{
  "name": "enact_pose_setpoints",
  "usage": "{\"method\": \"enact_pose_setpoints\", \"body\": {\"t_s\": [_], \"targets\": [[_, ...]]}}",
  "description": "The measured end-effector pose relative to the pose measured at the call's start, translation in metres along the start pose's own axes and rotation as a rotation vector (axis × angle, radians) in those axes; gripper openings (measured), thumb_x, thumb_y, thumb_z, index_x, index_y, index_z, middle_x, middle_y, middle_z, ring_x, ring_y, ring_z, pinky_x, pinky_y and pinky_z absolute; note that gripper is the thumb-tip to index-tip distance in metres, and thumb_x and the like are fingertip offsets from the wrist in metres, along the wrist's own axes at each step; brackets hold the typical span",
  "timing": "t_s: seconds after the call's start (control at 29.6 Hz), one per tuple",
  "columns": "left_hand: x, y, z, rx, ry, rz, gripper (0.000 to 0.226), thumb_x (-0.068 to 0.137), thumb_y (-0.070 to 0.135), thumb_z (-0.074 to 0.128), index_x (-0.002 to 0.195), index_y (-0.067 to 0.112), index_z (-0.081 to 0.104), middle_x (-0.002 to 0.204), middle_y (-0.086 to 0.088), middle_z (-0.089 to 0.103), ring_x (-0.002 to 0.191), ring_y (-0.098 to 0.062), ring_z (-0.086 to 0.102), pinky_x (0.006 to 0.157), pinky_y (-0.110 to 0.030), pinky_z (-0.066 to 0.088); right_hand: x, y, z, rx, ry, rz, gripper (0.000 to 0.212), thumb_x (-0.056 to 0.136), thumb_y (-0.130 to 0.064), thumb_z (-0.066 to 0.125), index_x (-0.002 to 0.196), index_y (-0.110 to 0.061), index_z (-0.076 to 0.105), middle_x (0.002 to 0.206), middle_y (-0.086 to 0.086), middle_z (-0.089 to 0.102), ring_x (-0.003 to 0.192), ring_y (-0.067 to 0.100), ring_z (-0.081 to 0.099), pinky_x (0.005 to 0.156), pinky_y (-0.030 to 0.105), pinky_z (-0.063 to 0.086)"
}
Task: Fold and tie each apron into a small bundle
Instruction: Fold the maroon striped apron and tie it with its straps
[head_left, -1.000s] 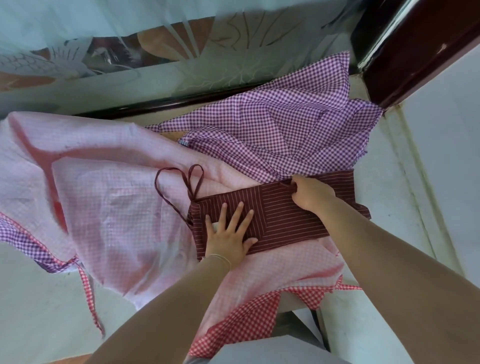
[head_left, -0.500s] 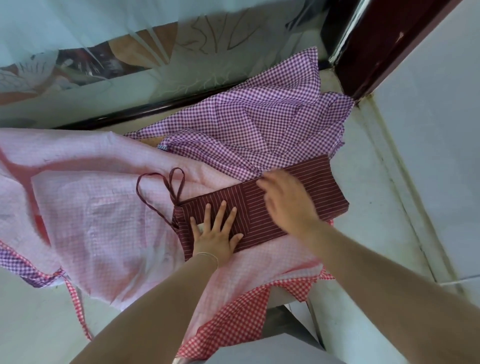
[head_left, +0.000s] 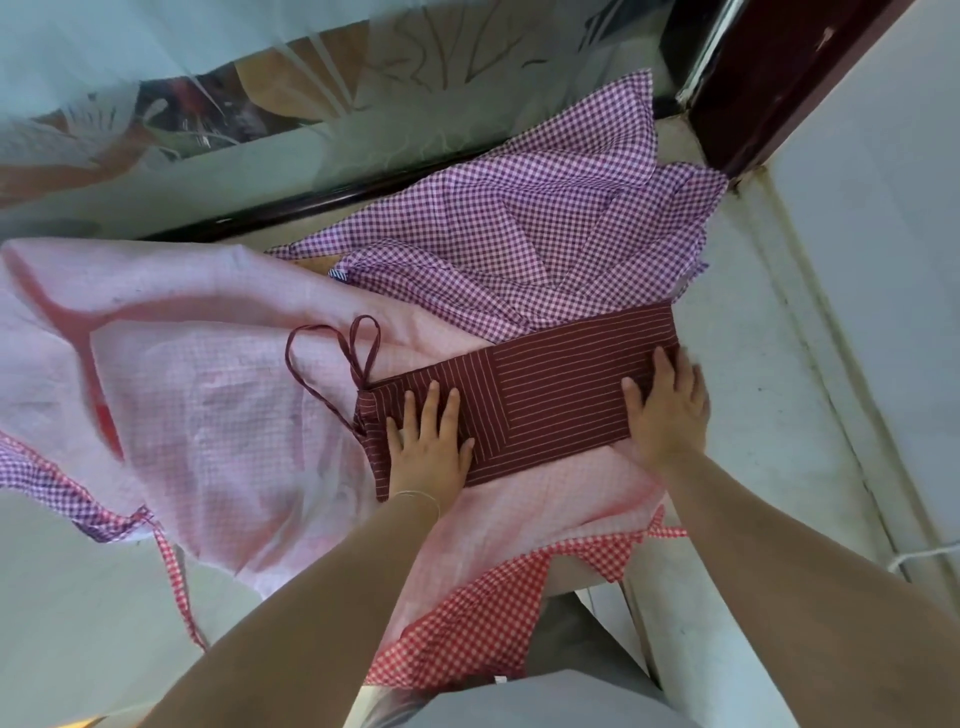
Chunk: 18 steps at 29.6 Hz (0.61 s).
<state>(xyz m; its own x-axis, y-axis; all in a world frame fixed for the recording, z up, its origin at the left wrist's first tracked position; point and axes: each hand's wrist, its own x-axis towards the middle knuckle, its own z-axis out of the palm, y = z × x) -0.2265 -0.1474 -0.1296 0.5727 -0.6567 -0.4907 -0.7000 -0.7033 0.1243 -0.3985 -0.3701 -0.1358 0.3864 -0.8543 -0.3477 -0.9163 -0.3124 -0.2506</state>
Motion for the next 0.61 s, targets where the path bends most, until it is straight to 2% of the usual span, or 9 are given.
{"method": "enact_pose_setpoints", "body": {"t_s": [0.07, 0.1, 0.2, 0.27, 0.3, 0.37, 0.44, 0.51, 0.61], "targets": [[-0.002, 0.015, -0.007, 0.044, 0.026, 0.114, 0.064, 0.100, 0.029, 0.032, 0.152, 0.027, -0.006, 0.160, 0.001, -0.012, 0.146, -0.026, -0.015, 0.117, -0.056, -0.002, 0.001, 0.002, -0.011, 0.141, 0.104, 0.144, 0.061, 0.098, -0.045, 0.040, 0.145, -0.008, 0.030, 0.152, 0.018, 0.029, 0.139, 0.037, 0.026, 0.111, 0.050, 0.026], [-0.002, 0.022, -0.010, 0.075, 0.025, 0.189, 0.064, 0.100, 0.027, 0.033, 0.152, 0.029, -0.006, 0.160, 0.002, -0.013, 0.146, -0.025, -0.016, 0.116, -0.058, -0.002, 0.003, 0.003, -0.016, 0.186, 0.129, 0.197, 0.058, 0.098, -0.043, 0.042, 0.142, -0.006, 0.034, 0.146, 0.020, 0.035, 0.132, 0.038, 0.034, 0.106, 0.050, 0.032], [0.006, 0.038, -0.016, 0.137, -0.002, 0.314, 0.064, 0.099, 0.048, 0.031, 0.150, 0.036, -0.007, 0.159, 0.005, -0.018, 0.145, -0.026, -0.021, 0.112, -0.064, -0.007, 0.009, 0.003, -0.033, 0.362, 0.061, 0.280, 0.052, 0.100, -0.044, 0.036, 0.134, -0.005, 0.042, 0.132, 0.015, 0.046, 0.114, 0.037, 0.050, 0.091, 0.044, 0.043], [0.018, 0.043, -0.021, 0.170, -0.046, 0.317, 0.082, 0.090, 0.063, 0.039, 0.149, 0.039, -0.012, 0.157, 0.005, -0.025, 0.143, -0.027, -0.026, 0.109, -0.066, -0.010, 0.017, 0.005, -0.044, 0.518, -0.055, 0.306, 0.050, 0.101, -0.044, 0.038, 0.131, -0.005, 0.046, 0.119, 0.005, 0.053, 0.106, 0.030, 0.056, 0.086, 0.037, 0.044], [0.024, 0.045, -0.024, 0.166, -0.063, 0.304, 0.093, 0.084, 0.069, 0.046, 0.148, 0.038, -0.015, 0.155, 0.005, -0.029, 0.142, -0.027, -0.028, 0.109, -0.067, -0.010, 0.021, 0.008, -0.052, 0.609, -0.117, 0.319, 0.048, 0.099, -0.041, 0.045, 0.129, -0.004, 0.049, 0.117, 0.003, 0.057, 0.104, 0.027, 0.058, 0.087, 0.034, 0.046], [0.037, 0.046, -0.031, 0.153, -0.104, 0.256, 0.116, 0.072, 0.075, 0.057, 0.147, 0.034, -0.021, 0.153, 0.002, -0.034, 0.142, -0.028, -0.028, 0.109, -0.066, -0.010, 0.026, 0.011, -0.065, 0.903, -0.249, 0.377, 0.039, 0.095, -0.028, 0.059, 0.123, 0.000, 0.057, 0.114, 0.010, 0.067, 0.100, 0.027, 0.064, 0.087, 0.038, 0.052], [0.046, 0.050, -0.036, 0.180, -0.159, 0.215, 0.129, 0.065, 0.076, 0.063, 0.147, 0.030, -0.025, 0.153, 0.000, -0.034, 0.143, -0.029, -0.024, 0.109, -0.065, -0.008, 0.019, 0.005, -0.084, 1.220, -0.449, 0.432, 0.032, 0.093, -0.014, 0.058, 0.123, -0.002, 0.059, 0.111, 0.013, 0.070, 0.096, 0.025, 0.068, 0.080, 0.035, 0.054], [0.050, 0.054, -0.039, 0.225, -0.215, 0.203, 0.134, 0.062, 0.075, 0.066, 0.146, 0.027, -0.027, 0.153, -0.002, -0.034, 0.143, -0.032, -0.023, 0.111, -0.065, -0.006, 0.006, -0.010, -0.102, 1.368, -0.642, 0.373, 0.034, 0.091, -0.009, 0.054, 0.125, -0.006, 0.058, 0.110, 0.010, 0.071, 0.095, 0.022, 0.069, 0.078, 0.033, 0.054], [0.053, 0.052, -0.046, 0.189, -0.239, 0.246, 0.127, 0.064, 0.071, 0.067, 0.149, 0.030, -0.018, 0.156, 0.000, -0.027, 0.144, -0.032, -0.020, 0.114, -0.060, -0.002, -0.017, -0.049, -0.113, 1.375, -0.839, 0.147, 0.045, 0.080, -0.008, 0.058, 0.125, -0.008, 0.056, 0.109, 0.014, 0.069, 0.097, 0.027, 0.068, 0.084, 0.040, 0.056]]}}
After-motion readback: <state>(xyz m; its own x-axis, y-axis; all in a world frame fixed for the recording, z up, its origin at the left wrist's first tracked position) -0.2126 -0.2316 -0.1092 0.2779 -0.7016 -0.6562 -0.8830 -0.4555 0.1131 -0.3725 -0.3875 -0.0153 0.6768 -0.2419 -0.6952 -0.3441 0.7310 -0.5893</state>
